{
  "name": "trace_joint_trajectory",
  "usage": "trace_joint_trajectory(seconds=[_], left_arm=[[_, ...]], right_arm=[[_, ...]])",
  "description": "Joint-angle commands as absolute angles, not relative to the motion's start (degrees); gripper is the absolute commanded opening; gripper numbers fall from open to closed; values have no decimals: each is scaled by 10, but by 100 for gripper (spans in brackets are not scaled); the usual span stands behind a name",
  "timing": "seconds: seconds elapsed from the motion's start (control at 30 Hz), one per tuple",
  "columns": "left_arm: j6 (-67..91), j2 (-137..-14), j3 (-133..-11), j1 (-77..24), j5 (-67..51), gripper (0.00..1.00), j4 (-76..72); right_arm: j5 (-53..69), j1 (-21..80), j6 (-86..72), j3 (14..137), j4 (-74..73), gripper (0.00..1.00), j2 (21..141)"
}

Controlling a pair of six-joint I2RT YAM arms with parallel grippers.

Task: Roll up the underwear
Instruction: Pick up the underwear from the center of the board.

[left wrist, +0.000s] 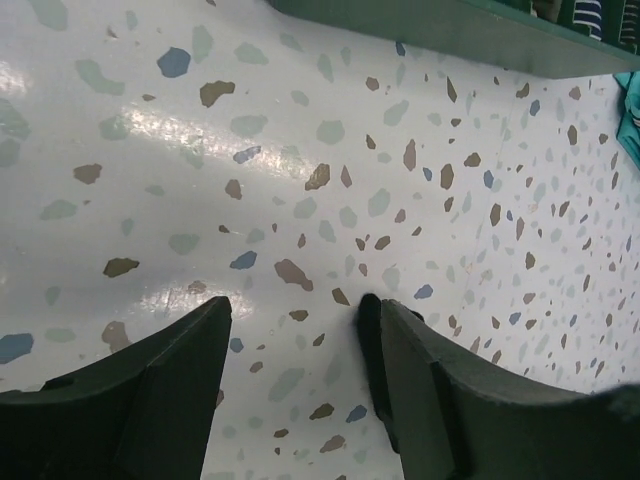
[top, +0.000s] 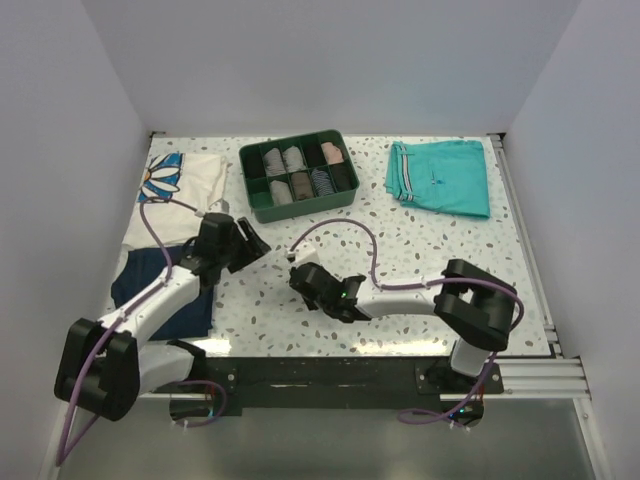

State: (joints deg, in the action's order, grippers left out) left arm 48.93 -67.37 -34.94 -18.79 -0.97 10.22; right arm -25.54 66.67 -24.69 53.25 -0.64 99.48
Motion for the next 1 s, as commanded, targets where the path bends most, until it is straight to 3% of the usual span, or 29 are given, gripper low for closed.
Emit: trace_joint_trajectory(seconds=[0.0, 0.23, 0.6, 0.77, 0.97], left_arm=[[447, -615, -383, -176, 53, 67, 149], [424, -575, -401, -172, 89, 68, 200], [407, -559, -405, -160, 94, 68, 224], [382, -567, -423, -129, 89, 68, 250], [343, -588, -413, -20, -50, 68, 246]], right_arm=[[-219, 628, -256, 543, -141, 0, 959], [-180, 572, -252, 608, -169, 0, 925], [-168, 526, -248, 756, -214, 0, 977], [-178, 512, -213, 904, -267, 0, 1053], [-213, 508, -170, 1122, -345, 0, 1196]])
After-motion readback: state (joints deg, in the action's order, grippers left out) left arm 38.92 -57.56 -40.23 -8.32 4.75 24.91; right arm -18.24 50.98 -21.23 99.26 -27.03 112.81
